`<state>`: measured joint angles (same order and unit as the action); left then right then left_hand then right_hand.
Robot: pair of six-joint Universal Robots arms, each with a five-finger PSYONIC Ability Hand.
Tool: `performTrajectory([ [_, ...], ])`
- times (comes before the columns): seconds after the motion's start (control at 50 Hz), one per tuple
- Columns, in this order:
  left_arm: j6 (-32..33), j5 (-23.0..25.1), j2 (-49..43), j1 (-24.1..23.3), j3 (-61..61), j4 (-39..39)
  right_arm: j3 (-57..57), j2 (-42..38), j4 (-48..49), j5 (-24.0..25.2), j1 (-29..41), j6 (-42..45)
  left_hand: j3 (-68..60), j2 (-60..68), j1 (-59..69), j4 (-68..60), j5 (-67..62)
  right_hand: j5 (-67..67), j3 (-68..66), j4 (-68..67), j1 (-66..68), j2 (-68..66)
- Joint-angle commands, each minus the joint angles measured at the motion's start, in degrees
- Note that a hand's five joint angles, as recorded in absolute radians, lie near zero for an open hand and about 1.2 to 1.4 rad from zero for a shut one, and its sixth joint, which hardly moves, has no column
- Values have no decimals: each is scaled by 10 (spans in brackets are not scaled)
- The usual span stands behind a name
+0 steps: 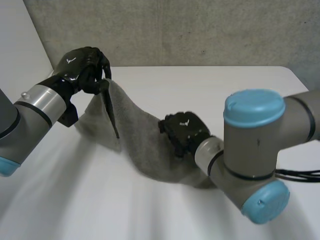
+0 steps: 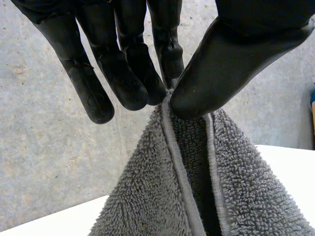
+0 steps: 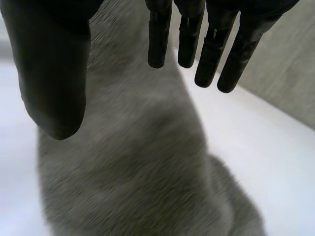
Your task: Fold the towel.
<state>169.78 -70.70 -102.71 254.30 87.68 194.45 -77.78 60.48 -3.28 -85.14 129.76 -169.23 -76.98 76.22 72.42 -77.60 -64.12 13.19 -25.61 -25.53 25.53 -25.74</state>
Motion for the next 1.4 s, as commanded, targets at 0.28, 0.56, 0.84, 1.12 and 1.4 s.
performTrajectory([
  [0.28,-6,-1,7,16,-22,0,-61,-64,54,2,-2,110,-30,38,76,-24,-59,182,-157,-158,158,-156],
  [0.56,-8,-3,6,22,-25,1,-27,-68,49,6,-71,165,-30,38,76,-24,-59,568,-544,-545,545,-543],
  [0.84,-1,-3,-4,12,-15,1,204,-103,28,28,-151,204,-30,38,76,-24,-59,568,-544,-545,545,-543],
  [1.12,1,-3,-86,-4,-19,1,294,-198,-65,-58,-151,223,-30,38,76,-24,-59,-132,156,155,-155,157],
  [1.4,-1,-3,-99,-4,-28,-2,91,-36,-2,-42,-79,77,-30,38,76,-24,-59,-94,118,118,-117,120],
])
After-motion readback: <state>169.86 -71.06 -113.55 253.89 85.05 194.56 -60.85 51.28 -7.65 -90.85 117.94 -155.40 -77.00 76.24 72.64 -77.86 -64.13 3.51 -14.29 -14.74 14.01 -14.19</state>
